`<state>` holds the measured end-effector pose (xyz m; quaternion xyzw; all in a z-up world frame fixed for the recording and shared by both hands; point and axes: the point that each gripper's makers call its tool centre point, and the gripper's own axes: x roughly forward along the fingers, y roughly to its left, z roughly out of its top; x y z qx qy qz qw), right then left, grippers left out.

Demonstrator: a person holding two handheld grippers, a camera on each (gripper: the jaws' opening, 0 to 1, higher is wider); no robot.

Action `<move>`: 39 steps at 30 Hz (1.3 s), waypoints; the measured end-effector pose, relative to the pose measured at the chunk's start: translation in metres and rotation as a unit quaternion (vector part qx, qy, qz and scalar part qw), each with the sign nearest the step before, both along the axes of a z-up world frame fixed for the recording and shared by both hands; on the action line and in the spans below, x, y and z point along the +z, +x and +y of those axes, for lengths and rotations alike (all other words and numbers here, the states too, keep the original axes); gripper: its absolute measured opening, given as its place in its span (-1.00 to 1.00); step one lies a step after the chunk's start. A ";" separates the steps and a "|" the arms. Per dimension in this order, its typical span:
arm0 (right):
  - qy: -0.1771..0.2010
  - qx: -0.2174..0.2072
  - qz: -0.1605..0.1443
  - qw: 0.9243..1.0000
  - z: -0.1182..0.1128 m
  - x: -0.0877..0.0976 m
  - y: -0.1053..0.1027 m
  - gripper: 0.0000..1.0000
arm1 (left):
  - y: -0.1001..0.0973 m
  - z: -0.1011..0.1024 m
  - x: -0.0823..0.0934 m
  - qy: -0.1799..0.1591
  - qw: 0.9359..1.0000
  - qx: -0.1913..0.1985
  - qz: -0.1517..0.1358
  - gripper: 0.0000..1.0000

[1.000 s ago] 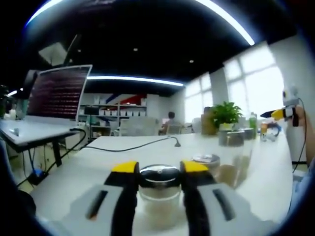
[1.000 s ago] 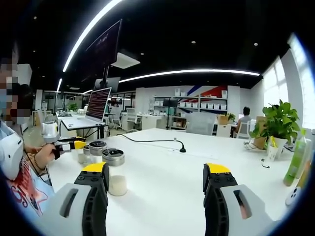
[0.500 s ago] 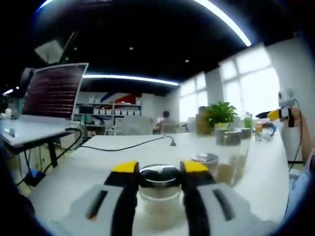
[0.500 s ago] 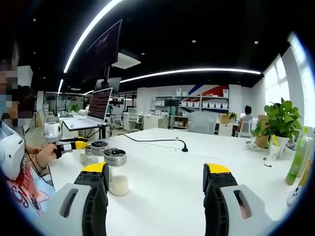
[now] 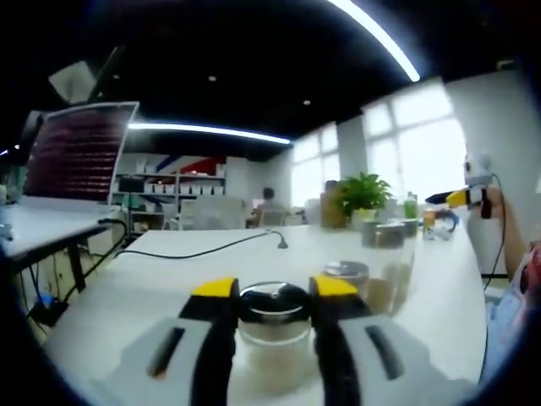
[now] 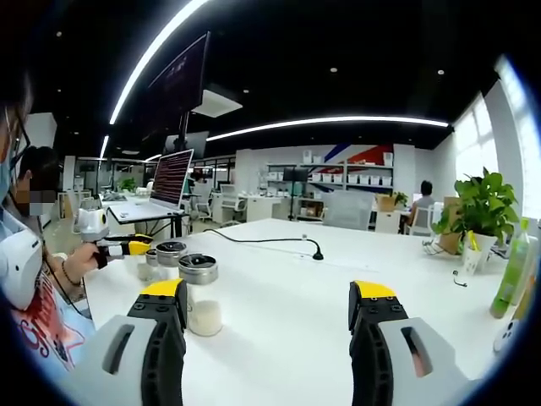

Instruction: Rotate the seasoning bottle until the label or dispensing opening points toward the visible target arrow and the bottle remains upright within the marked orientation range

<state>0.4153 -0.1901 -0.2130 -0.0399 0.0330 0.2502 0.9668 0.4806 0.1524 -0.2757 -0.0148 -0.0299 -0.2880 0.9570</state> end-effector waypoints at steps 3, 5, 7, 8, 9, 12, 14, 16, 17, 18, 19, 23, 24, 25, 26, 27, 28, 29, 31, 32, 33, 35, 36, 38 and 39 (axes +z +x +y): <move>0.000 0.001 0.000 1.000 0.000 0.000 0.000 0.61 | 0.001 0.000 0.000 0.002 1.000 -0.011 0.002 -0.31; 0.000 0.000 0.001 1.000 0.000 -0.001 0.000 0.60 | 0.002 0.000 0.000 0.003 1.000 -0.021 0.004 -0.31; 0.001 0.000 0.002 1.000 -0.001 -0.001 0.000 0.60 | 0.003 -0.001 -0.001 0.004 0.999 -0.031 0.007 -0.31; 0.000 0.000 0.003 1.000 0.000 -0.001 0.000 0.60 | 0.003 -0.001 -0.001 0.004 0.999 -0.034 0.007 -0.31; 0.000 0.000 0.003 1.000 0.000 -0.001 0.000 0.60 | 0.004 -0.001 -0.001 0.003 0.999 -0.037 0.008 -0.31; 0.000 0.003 0.003 1.000 0.001 -0.002 0.000 0.60 | 0.004 -0.002 -0.001 0.003 0.999 -0.044 0.007 -0.31; -0.001 0.003 0.004 1.000 0.001 -0.002 0.000 0.60 | 0.004 -0.002 -0.001 0.004 0.999 -0.051 0.007 -0.31; 0.000 0.003 0.005 1.000 0.001 -0.003 0.001 0.59 | 0.004 -0.002 -0.001 0.004 0.998 -0.060 0.009 -0.31; 0.000 0.003 0.006 1.000 0.001 -0.003 0.001 0.59 | 0.004 -0.002 -0.001 0.003 0.998 -0.065 0.011 -0.31; -0.001 0.003 0.006 1.000 0.000 -0.003 0.001 0.59 | 0.004 -0.002 -0.001 0.002 0.998 -0.069 0.012 -0.31; -0.001 0.003 0.006 1.000 0.000 -0.003 0.001 0.59 | 0.004 -0.003 -0.001 0.002 0.997 -0.074 0.013 -0.31; -0.001 0.003 0.006 1.000 0.001 -0.003 0.000 0.59 | 0.004 -0.002 -0.001 0.001 0.995 -0.094 0.017 -0.31; -0.001 0.003 0.007 1.000 0.001 -0.003 0.000 0.59 | 0.004 -0.002 -0.001 0.000 0.995 -0.098 0.019 -0.31; -0.001 0.003 0.008 1.000 0.001 -0.003 0.000 0.59 | 0.004 -0.002 -0.001 -0.001 0.995 -0.102 0.021 -0.31; -0.001 0.003 0.008 1.000 0.001 -0.003 0.000 0.59 | 0.004 -0.002 -0.001 -0.001 0.994 -0.106 0.022 -0.31; -0.001 0.004 0.007 1.000 0.002 -0.003 0.000 0.59 | 0.004 -0.003 -0.001 0.003 0.994 -0.109 0.022 -0.31; -0.001 0.005 0.007 1.000 0.002 -0.003 0.000 0.59 | 0.003 -0.004 -0.001 0.006 0.993 -0.113 0.021 -0.31; -0.001 0.006 0.008 1.000 0.002 -0.004 0.000 0.58 | 0.003 -0.005 -0.002 0.009 0.993 -0.116 0.022 -0.31; 0.000 0.005 0.010 1.000 0.002 -0.004 0.000 0.58 | 0.004 -0.004 -0.001 0.009 0.992 -0.122 0.023 -0.31; 0.001 0.005 0.010 1.000 0.001 -0.004 0.000 0.58 | 0.004 -0.004 -0.001 0.010 0.992 -0.125 0.024 -0.31; 0.000 0.004 0.010 1.000 0.001 -0.004 0.000 0.58 | 0.004 -0.004 -0.001 0.010 0.991 -0.132 0.028 -0.31; 0.000 0.005 0.008 1.000 0.001 -0.004 0.000 0.58 | 0.004 -0.004 -0.001 0.011 0.990 -0.139 0.031 -0.31; 0.000 0.005 0.007 1.000 0.002 -0.003 0.000 0.58 | 0.004 -0.005 -0.001 0.012 0.989 -0.143 0.032 -0.31; -0.001 0.005 0.007 1.000 0.002 -0.003 -0.001 0.58 | 0.004 -0.004 -0.002 0.011 0.988 -0.151 0.032 -0.31; -0.001 0.006 0.008 1.000 0.002 -0.003 -0.001 0.58 | 0.004 -0.004 -0.002 0.010 0.987 -0.157 0.034 -0.31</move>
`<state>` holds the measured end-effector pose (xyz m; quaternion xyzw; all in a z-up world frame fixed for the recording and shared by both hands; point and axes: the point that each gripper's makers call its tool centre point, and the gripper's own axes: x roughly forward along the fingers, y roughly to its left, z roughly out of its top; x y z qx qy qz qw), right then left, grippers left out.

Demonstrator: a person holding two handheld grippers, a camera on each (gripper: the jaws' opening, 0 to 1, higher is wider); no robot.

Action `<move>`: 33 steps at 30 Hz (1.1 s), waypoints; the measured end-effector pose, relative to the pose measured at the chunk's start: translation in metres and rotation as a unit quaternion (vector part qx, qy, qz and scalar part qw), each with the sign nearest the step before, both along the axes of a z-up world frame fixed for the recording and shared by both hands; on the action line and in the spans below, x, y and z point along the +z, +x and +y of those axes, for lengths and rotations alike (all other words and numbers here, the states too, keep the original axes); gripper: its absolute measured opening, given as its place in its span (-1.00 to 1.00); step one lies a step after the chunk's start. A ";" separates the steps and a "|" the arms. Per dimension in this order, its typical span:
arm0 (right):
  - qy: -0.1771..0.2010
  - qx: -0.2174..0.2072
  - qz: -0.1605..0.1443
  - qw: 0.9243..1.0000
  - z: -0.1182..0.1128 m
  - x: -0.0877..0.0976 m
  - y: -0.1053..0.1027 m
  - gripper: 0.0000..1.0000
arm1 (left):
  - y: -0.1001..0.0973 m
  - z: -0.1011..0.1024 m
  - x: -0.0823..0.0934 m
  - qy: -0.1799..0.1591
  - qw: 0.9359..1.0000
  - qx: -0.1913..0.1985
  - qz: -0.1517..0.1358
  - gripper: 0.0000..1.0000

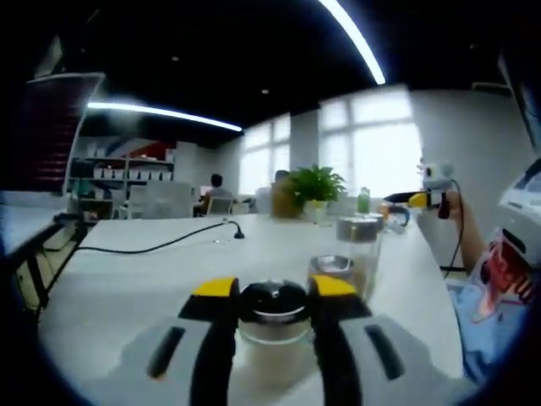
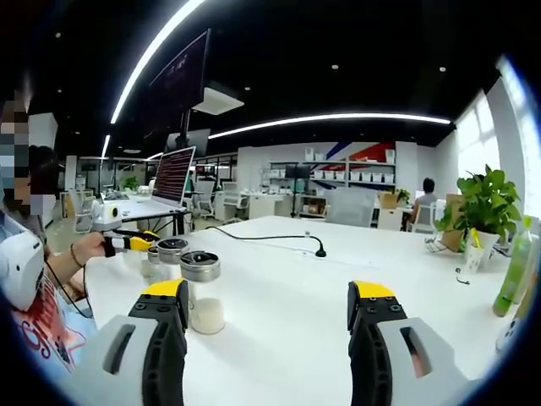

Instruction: Rotate the seasoning bottle until the label or dispensing opening points toward the visible target arrow and the bottle remains upright within the marked orientation range

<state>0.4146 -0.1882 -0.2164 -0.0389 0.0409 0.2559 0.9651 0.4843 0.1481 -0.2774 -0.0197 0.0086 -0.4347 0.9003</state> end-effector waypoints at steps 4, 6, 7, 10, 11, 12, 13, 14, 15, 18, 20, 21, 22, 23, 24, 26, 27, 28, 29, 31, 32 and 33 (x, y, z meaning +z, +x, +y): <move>0.002 -0.001 0.003 1.000 0.000 -0.001 0.001 0.58 | 0.000 -0.001 -0.001 0.006 1.000 -0.028 0.005 -0.31; 0.004 0.001 0.003 1.000 0.000 0.000 0.000 0.58 | 0.000 -0.003 0.000 0.011 0.999 -0.033 0.005 -0.31; 0.005 0.003 0.001 1.000 0.001 0.000 0.000 0.58 | 0.000 -0.004 -0.001 0.015 0.999 -0.037 0.005 -0.31; 0.003 0.004 0.001 1.000 0.002 0.000 0.000 0.58 | -0.002 -0.005 -0.002 0.024 0.999 -0.048 0.005 -0.31; 0.004 0.004 0.001 1.000 0.002 0.000 0.000 0.58 | -0.002 -0.006 -0.002 0.025 0.998 -0.053 0.003 -0.31; 0.004 0.003 0.002 1.000 0.002 0.000 0.000 0.58 | -0.002 -0.006 -0.002 0.025 0.998 -0.058 0.002 -0.31; 0.005 0.003 0.002 1.000 0.001 0.000 0.000 0.58 | -0.003 -0.006 -0.002 0.023 0.998 -0.065 0.000 -0.31; 0.004 0.002 0.002 1.000 0.001 0.000 0.000 0.58 | -0.004 -0.006 -0.002 0.022 0.997 -0.072 -0.001 -0.31; 0.004 0.000 0.002 1.000 0.000 0.000 0.000 0.58 | -0.005 -0.006 -0.002 0.022 0.997 -0.077 -0.002 -0.31; 0.005 -0.001 0.000 1.000 -0.001 0.001 0.000 0.58 | -0.008 -0.008 -0.003 0.022 0.995 -0.093 -0.003 -0.31; 0.005 -0.002 0.001 1.000 -0.001 0.000 0.000 0.58 | -0.008 -0.008 -0.003 0.023 0.994 -0.105 0.000 -0.31; 0.006 -0.002 0.001 1.000 -0.001 0.000 0.000 0.58 | -0.008 -0.008 -0.003 0.024 0.994 -0.109 0.000 -0.31; 0.008 -0.002 0.001 1.000 -0.001 0.001 0.000 0.58 | -0.009 -0.008 -0.003 0.026 0.993 -0.115 0.001 -0.31; 0.009 -0.001 0.000 1.000 0.000 0.001 0.000 0.58 | -0.010 -0.009 -0.003 0.028 0.992 -0.121 0.001 -0.31; 0.010 0.000 0.000 1.000 0.000 0.001 0.000 0.58 | -0.011 -0.009 -0.003 0.030 0.991 -0.128 0.002 -0.31; 0.009 -0.001 -0.001 1.000 0.000 0.001 0.000 0.58 | -0.012 -0.010 -0.004 0.036 0.990 -0.140 0.001 -0.31; 0.009 -0.002 -0.001 1.000 0.000 0.002 0.000 0.58 | -0.012 -0.010 -0.004 0.038 0.989 -0.146 0.001 -0.31; 0.009 -0.003 -0.001 1.000 0.000 0.002 0.000 0.58 | -0.013 -0.010 -0.004 0.040 0.988 -0.152 0.001 -0.31; 0.009 -0.003 -0.001 1.000 -0.001 0.003 0.000 0.59 | -0.013 -0.011 -0.004 0.041 0.987 -0.156 0.000 -0.31; 0.006 -0.009 -0.011 1.000 -0.005 0.008 -0.002 0.59 | -0.013 -0.011 -0.005 0.041 0.986 -0.161 0.000 -0.31; 0.006 -0.013 -0.015 1.000 -0.007 0.011 -0.003 0.60 | -0.013 -0.011 -0.005 0.042 0.986 -0.164 0.000 -0.31; 0.007 -0.016 -0.019 1.000 -0.009 0.013 -0.003 0.61 | -0.014 -0.012 -0.005 0.042 0.985 -0.166 -0.001 -0.31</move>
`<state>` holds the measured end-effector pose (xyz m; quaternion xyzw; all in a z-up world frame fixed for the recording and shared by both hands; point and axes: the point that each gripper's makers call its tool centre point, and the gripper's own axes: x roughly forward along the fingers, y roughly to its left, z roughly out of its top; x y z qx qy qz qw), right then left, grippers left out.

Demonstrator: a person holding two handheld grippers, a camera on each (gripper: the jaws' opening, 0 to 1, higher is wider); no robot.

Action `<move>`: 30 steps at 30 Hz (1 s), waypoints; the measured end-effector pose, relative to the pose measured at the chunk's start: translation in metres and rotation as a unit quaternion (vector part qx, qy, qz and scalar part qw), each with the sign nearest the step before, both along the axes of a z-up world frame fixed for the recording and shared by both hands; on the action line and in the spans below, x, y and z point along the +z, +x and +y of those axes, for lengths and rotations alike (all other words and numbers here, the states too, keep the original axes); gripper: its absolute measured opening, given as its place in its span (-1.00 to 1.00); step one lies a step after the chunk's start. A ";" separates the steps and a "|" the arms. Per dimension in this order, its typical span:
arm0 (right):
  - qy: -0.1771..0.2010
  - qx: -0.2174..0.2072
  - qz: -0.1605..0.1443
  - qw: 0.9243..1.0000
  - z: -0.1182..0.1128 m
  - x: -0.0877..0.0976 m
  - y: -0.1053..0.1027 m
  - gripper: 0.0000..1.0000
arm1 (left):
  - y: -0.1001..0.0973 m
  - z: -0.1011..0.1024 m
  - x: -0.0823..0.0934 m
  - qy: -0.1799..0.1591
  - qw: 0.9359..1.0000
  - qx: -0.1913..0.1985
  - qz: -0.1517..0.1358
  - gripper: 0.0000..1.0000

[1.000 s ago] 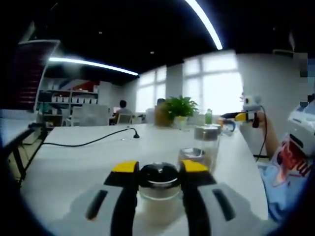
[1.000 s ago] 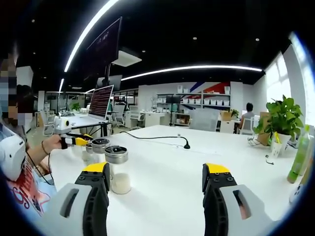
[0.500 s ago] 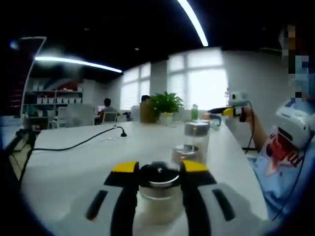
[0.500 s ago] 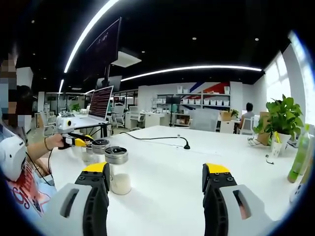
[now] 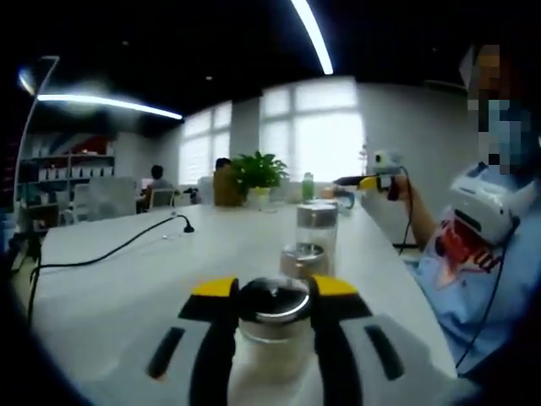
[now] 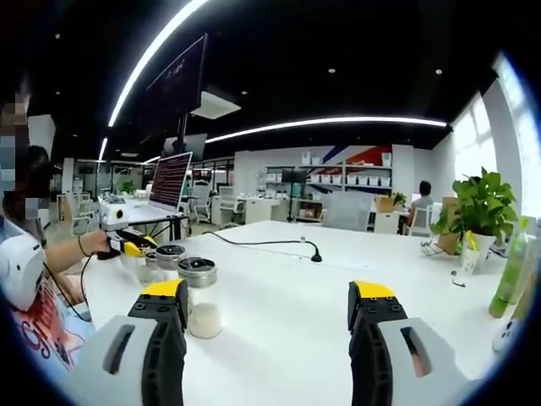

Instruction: Rotate the seasoning bottle until the label or dispensing opening points toward the visible target arrow and the bottle remains upright within the marked orientation range

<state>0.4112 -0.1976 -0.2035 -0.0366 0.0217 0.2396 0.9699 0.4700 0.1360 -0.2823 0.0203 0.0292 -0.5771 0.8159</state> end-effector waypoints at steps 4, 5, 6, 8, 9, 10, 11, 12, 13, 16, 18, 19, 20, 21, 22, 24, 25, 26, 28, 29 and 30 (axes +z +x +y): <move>-0.003 -0.009 0.000 1.000 -0.004 0.001 0.001 0.64 | 0.000 -0.004 -0.007 0.019 1.000 -0.008 -0.009 -0.24; -0.006 -0.009 0.001 1.000 -0.004 0.000 0.002 0.64 | 0.000 -0.005 -0.012 0.035 0.999 -0.010 -0.015 -0.20; -0.008 -0.008 0.002 1.000 -0.004 -0.001 0.002 0.64 | 0.002 -0.003 -0.013 0.037 0.999 -0.012 -0.011 -0.17; -0.006 -0.005 0.006 1.000 -0.002 -0.002 0.003 0.64 | 0.003 -0.004 -0.011 0.017 1.000 -0.014 0.011 -0.07; -0.005 -0.004 0.008 1.000 -0.002 -0.003 0.003 0.65 | 0.005 -0.003 -0.010 0.013 1.000 -0.012 0.013 -0.05; -0.005 -0.004 0.009 1.000 -0.001 -0.004 0.004 0.65 | 0.007 -0.001 -0.010 0.012 1.000 -0.007 0.016 -0.04; -0.006 -0.004 0.010 1.000 -0.001 -0.004 0.004 0.65 | 0.008 -0.001 -0.010 0.014 1.000 -0.003 0.017 -0.03; -0.007 -0.004 0.010 1.000 -0.001 -0.004 0.004 0.65 | 0.008 0.000 -0.010 0.017 1.000 0.000 0.015 -0.01; -0.007 -0.004 0.011 1.000 0.000 -0.004 0.005 0.66 | 0.009 0.000 -0.011 0.021 1.000 0.002 0.013 0.05; -0.019 -0.006 -0.021 1.000 -0.001 0.002 0.007 0.68 | 0.005 0.001 -0.007 0.016 1.000 0.008 0.011 0.26; -0.021 -0.009 -0.015 1.000 -0.001 0.001 0.006 0.72 | 0.003 0.001 -0.001 0.006 1.000 0.020 0.022 0.42; -0.021 -0.011 -0.014 1.000 -0.002 0.001 0.006 0.75 | 0.002 0.001 0.005 -0.001 0.999 0.028 0.016 0.46; -0.019 -0.013 -0.014 1.000 -0.002 0.002 0.006 0.76 | 0.000 0.002 0.009 -0.004 0.999 0.035 0.011 0.45; -0.017 -0.015 -0.013 1.000 -0.003 0.002 0.007 0.77 | 0.000 0.002 0.013 -0.007 0.999 0.042 0.007 0.44; -0.015 -0.016 -0.010 1.000 -0.004 0.001 0.007 0.79 | -0.002 0.003 0.015 -0.006 0.999 0.050 0.006 0.44; -0.014 -0.020 -0.008 1.000 -0.007 0.000 0.007 0.85 | -0.006 0.003 0.017 -0.001 0.998 0.060 0.006 0.51; -0.014 -0.023 -0.006 1.000 -0.009 0.000 0.008 0.87 | -0.009 0.002 0.020 0.001 0.998 0.063 0.005 0.58; -0.014 -0.027 -0.005 1.000 -0.011 0.000 0.008 0.88 | -0.012 0.003 0.022 0.000 0.998 0.066 0.001 0.66; -0.016 -0.033 -0.008 0.999 -0.013 0.002 0.007 0.92 | -0.015 0.003 0.037 -0.031 0.995 0.091 -0.001 0.73; -0.014 -0.036 -0.014 0.999 -0.015 0.004 0.006 0.92 | -0.017 0.002 0.040 -0.041 0.994 0.098 0.008 0.73; -0.003 -0.037 -0.026 0.999 -0.016 0.010 0.006 0.92 | -0.019 0.002 0.042 -0.048 0.993 0.103 0.017 0.72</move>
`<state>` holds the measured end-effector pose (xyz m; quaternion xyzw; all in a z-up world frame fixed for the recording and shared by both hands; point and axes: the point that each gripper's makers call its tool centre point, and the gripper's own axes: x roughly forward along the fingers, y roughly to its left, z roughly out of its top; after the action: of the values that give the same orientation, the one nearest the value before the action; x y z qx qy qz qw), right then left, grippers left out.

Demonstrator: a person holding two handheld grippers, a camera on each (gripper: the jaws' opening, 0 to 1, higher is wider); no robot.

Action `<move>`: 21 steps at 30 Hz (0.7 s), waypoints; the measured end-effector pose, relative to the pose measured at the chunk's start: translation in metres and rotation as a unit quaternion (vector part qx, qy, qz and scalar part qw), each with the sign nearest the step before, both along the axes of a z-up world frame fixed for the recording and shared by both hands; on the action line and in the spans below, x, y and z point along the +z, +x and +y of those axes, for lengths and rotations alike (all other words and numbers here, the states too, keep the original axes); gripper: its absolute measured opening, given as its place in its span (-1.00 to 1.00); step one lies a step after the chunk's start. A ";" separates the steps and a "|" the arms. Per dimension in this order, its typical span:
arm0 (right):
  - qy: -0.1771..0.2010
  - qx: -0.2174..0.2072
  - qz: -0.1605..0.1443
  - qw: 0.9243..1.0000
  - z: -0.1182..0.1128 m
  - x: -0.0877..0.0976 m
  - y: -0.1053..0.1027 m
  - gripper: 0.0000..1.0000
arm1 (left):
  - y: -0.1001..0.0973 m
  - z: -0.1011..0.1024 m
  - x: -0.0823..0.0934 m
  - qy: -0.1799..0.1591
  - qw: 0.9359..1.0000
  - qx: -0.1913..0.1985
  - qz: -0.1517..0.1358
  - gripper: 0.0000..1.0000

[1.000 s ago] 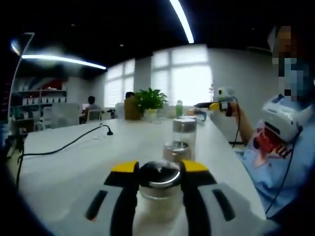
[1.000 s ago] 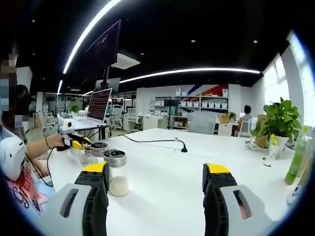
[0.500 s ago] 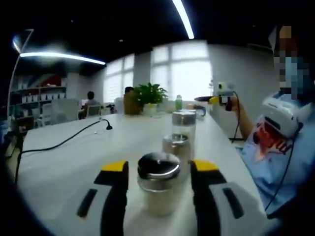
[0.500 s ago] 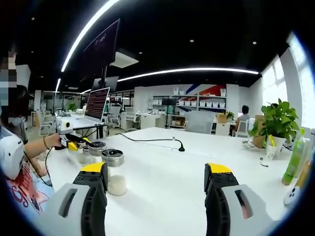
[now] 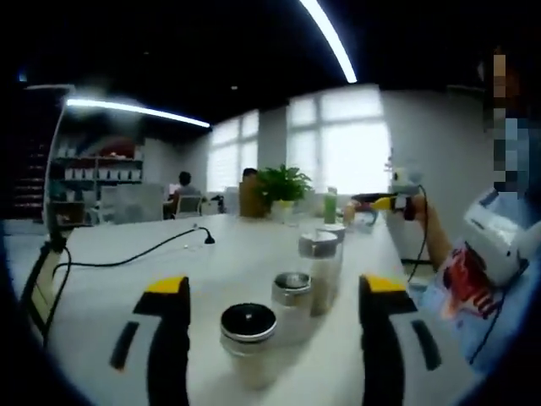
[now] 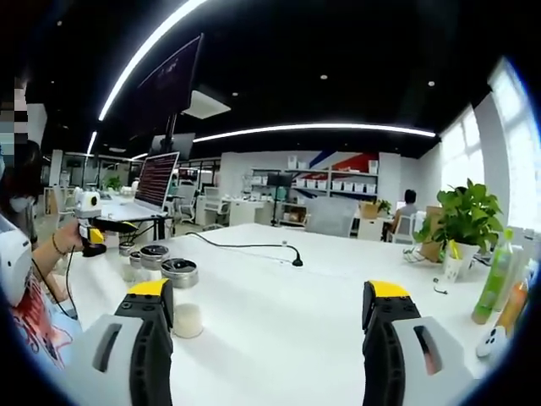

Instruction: Rotate the seasoning bottle until the label or dispensing opening points toward the visible target arrow and the bottle remains upright within the marked orientation range

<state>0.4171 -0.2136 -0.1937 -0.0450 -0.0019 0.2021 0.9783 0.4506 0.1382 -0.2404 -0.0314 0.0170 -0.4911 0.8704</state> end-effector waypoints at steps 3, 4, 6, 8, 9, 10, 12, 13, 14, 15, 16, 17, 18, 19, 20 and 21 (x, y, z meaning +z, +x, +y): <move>0.007 0.002 -0.003 1.000 -0.001 0.001 -0.002 0.94 | -0.006 0.000 0.001 -0.017 1.000 0.008 0.020 0.58; 0.005 0.002 -0.001 1.000 -0.002 0.000 -0.002 0.94 | -0.009 -0.001 0.002 -0.018 1.000 0.010 0.012 0.52; 0.002 0.001 0.003 1.000 -0.002 -0.002 -0.002 0.90 | -0.013 -0.002 -0.001 -0.003 1.000 0.022 -0.005 0.47; 0.003 0.003 0.004 1.000 -0.001 -0.002 -0.002 0.91 | -0.015 -0.003 -0.003 -0.001 1.000 0.028 -0.009 0.49; 0.005 0.005 0.003 1.000 0.000 -0.001 -0.002 0.92 | -0.017 -0.003 -0.002 -0.006 1.000 0.027 -0.008 0.49; 0.006 0.006 0.002 1.000 0.001 -0.001 -0.002 0.92 | -0.019 -0.004 0.001 -0.024 0.999 0.026 -0.005 0.49; 0.005 0.008 0.002 1.000 0.003 0.000 -0.003 0.93 | -0.021 -0.003 0.008 -0.038 0.998 0.036 -0.019 0.49; 0.004 0.008 0.004 1.000 0.003 0.000 -0.003 0.93 | -0.020 -0.001 0.010 -0.040 0.998 0.047 -0.026 0.49; 0.003 0.008 0.004 1.000 0.003 0.000 -0.003 0.93 | -0.016 0.002 0.010 -0.038 0.997 0.065 -0.030 0.49; 0.002 0.009 0.003 1.000 0.003 0.000 -0.003 0.93 | -0.013 0.005 0.009 -0.035 0.995 0.084 -0.032 0.49; 0.002 0.010 0.003 1.000 0.003 0.000 -0.003 0.93 | -0.011 0.008 0.008 -0.032 0.994 0.098 -0.032 0.49; 0.003 0.011 0.003 1.000 0.003 0.000 -0.003 0.93 | -0.008 0.012 0.006 -0.027 0.992 0.118 -0.031 0.49; 0.005 0.012 0.004 1.000 0.002 -0.001 -0.002 0.92 | -0.005 0.016 0.003 -0.022 0.990 0.137 -0.025 0.50; 0.007 0.013 0.005 1.000 0.002 -0.001 -0.002 0.92 | -0.004 0.019 0.000 -0.019 0.988 0.150 -0.021 0.50; 0.010 0.013 0.007 1.000 0.002 -0.001 -0.002 0.91 | -0.002 0.020 -0.001 -0.024 0.987 0.158 -0.018 0.49; 0.011 0.013 0.007 1.000 0.002 -0.001 -0.002 0.91 | 0.000 0.022 -0.001 -0.026 0.985 0.169 -0.018 0.48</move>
<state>0.4155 -0.2118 -0.1950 -0.0328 0.0024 0.2149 0.9761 0.4505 0.1598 -0.2417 -0.0474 -0.0166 -0.3375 0.9400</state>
